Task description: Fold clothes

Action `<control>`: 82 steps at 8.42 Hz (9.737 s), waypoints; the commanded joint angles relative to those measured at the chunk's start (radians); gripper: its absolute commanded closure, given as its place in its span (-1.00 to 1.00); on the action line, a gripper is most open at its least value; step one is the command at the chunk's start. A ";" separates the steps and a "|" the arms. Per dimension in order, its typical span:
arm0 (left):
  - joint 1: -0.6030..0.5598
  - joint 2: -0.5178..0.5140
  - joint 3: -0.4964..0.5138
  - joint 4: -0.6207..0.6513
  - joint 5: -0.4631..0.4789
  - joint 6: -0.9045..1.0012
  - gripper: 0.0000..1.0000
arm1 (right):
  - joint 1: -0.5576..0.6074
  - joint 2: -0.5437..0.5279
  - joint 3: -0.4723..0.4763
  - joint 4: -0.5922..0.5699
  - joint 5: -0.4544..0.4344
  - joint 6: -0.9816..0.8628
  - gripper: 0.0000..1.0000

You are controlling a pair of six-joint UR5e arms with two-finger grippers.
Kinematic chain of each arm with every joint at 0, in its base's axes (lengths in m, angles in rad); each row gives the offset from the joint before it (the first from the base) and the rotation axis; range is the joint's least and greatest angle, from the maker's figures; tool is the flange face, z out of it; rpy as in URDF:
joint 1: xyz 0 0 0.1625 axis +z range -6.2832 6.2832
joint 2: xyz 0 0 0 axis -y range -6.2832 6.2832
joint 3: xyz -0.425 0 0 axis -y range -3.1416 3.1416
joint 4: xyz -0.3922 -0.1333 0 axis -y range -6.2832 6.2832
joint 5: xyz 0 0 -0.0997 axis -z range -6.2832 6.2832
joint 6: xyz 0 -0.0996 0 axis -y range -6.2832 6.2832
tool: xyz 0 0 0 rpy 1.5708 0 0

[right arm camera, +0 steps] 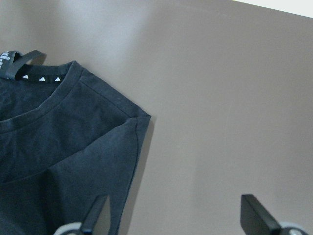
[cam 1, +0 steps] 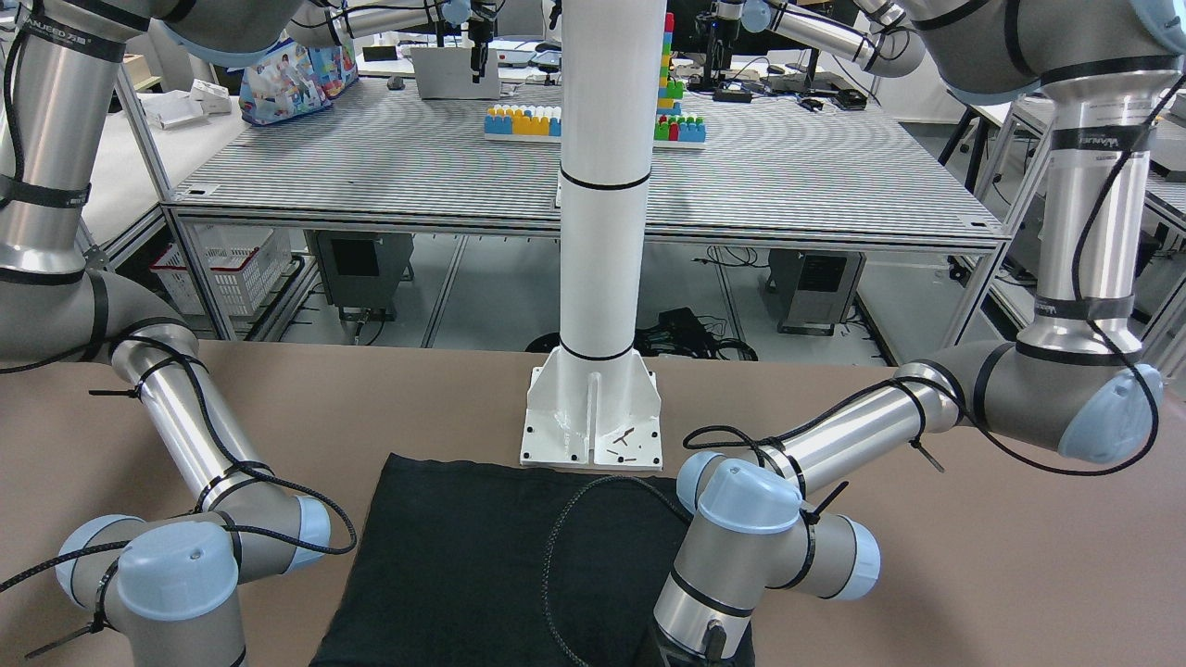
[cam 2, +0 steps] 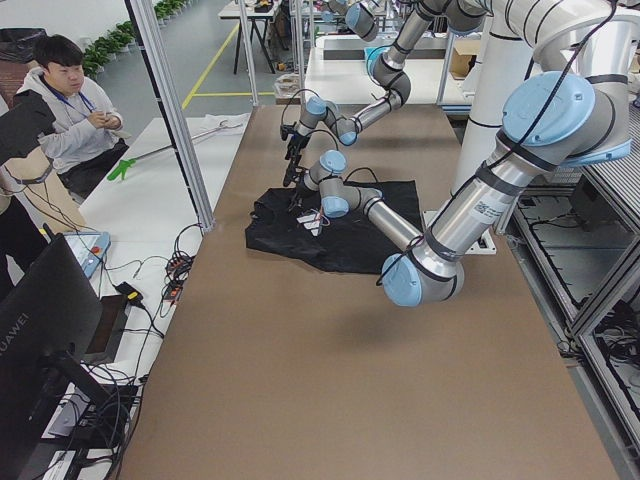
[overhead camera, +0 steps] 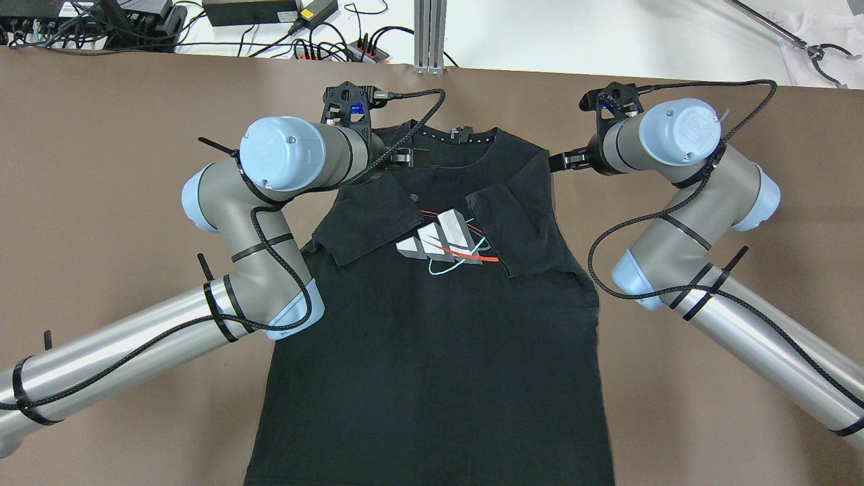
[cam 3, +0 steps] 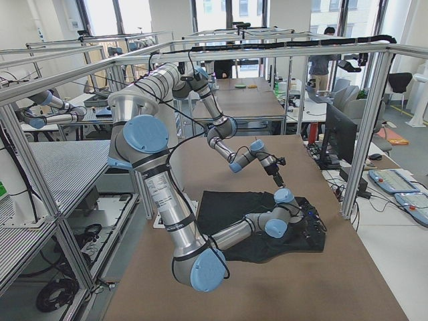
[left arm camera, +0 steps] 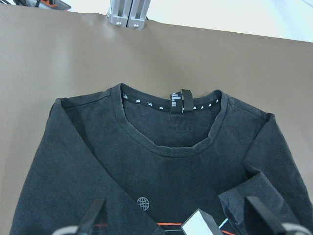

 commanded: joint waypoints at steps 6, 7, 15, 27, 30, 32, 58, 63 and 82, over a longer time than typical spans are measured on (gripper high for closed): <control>0.000 0.010 -0.040 0.005 0.001 -0.001 -1.00 | 0.087 -0.078 0.037 0.006 0.101 -0.013 -0.88; 0.000 0.010 -0.040 0.004 0.001 -0.001 -1.00 | 0.096 -0.104 0.049 0.008 0.116 -0.045 -0.88; 0.001 0.012 -0.044 0.001 -0.001 -0.011 -1.00 | 0.122 -0.160 0.169 0.001 0.193 -0.232 -0.88; 0.001 0.169 -0.251 0.016 -0.001 -0.021 -1.00 | 0.096 -0.251 0.265 0.004 0.195 -0.052 -0.88; 0.014 0.317 -0.348 0.005 0.002 -0.180 -1.00 | -0.006 -0.403 0.516 0.004 0.183 0.458 -0.83; 0.055 0.412 -0.408 0.004 0.007 -0.292 -1.00 | -0.117 -0.447 0.629 0.004 0.099 0.664 -0.82; 0.813 0.886 -0.667 0.011 0.507 -0.781 -0.57 | -0.833 -0.839 0.770 0.288 -0.588 1.147 -0.85; 0.814 0.880 -0.666 0.011 0.508 -0.781 0.11 | -0.833 -0.840 0.770 0.302 -0.586 1.147 -0.86; 0.816 0.872 -0.664 0.011 0.510 -0.771 1.00 | -1.160 -0.883 0.688 0.153 -0.788 1.332 -0.35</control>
